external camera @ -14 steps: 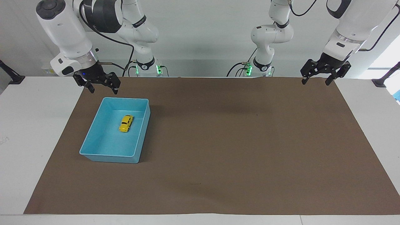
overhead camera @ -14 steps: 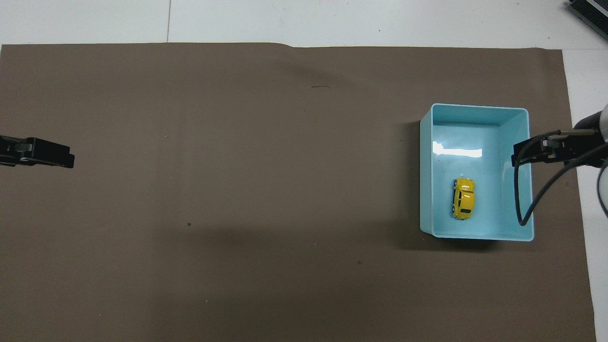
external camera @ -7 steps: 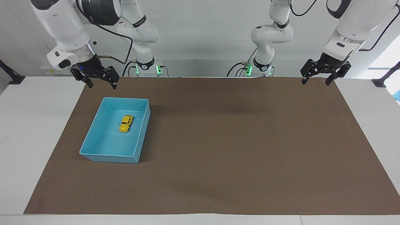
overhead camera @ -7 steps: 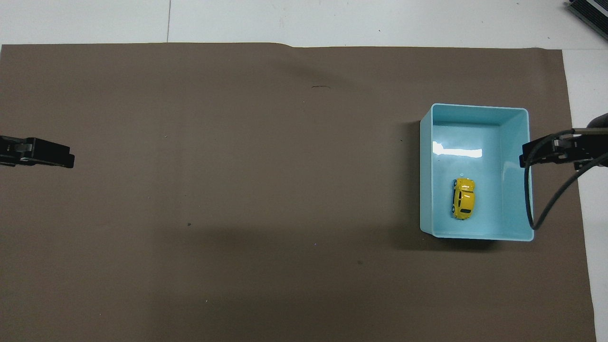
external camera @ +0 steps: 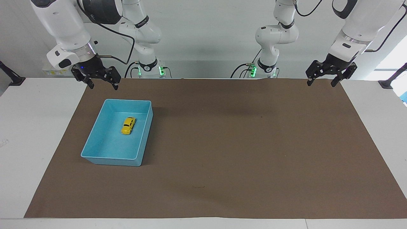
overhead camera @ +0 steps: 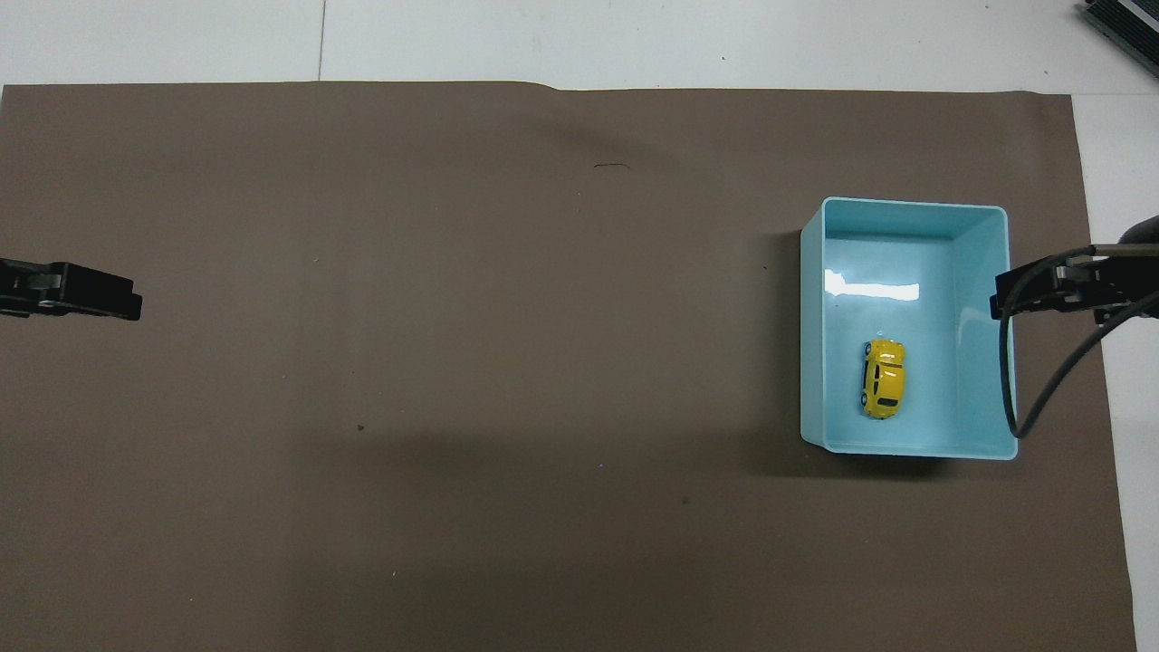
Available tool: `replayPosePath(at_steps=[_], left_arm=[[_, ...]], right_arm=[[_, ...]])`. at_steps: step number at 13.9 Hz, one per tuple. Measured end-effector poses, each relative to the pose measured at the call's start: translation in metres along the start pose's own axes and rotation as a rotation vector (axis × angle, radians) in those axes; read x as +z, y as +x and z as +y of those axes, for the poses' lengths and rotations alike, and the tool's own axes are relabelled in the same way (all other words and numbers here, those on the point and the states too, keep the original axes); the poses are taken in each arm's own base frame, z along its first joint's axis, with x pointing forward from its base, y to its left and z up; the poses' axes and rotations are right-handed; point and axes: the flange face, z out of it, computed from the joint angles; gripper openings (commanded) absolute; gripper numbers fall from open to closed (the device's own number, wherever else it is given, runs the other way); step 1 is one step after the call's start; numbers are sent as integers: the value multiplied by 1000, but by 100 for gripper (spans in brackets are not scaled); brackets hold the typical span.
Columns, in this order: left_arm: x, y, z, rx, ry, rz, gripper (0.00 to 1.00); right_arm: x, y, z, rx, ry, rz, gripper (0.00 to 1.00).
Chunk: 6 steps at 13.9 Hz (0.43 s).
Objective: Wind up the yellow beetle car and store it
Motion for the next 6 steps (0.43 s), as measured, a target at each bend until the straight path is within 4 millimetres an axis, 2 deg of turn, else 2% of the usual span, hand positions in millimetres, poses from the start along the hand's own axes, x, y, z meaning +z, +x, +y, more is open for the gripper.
replayPosePath(at_steps=[6], left_arm=[[0, 0, 0, 0, 0, 0, 100]], right_arm=[[0, 0, 0, 6, 0, 0, 100]])
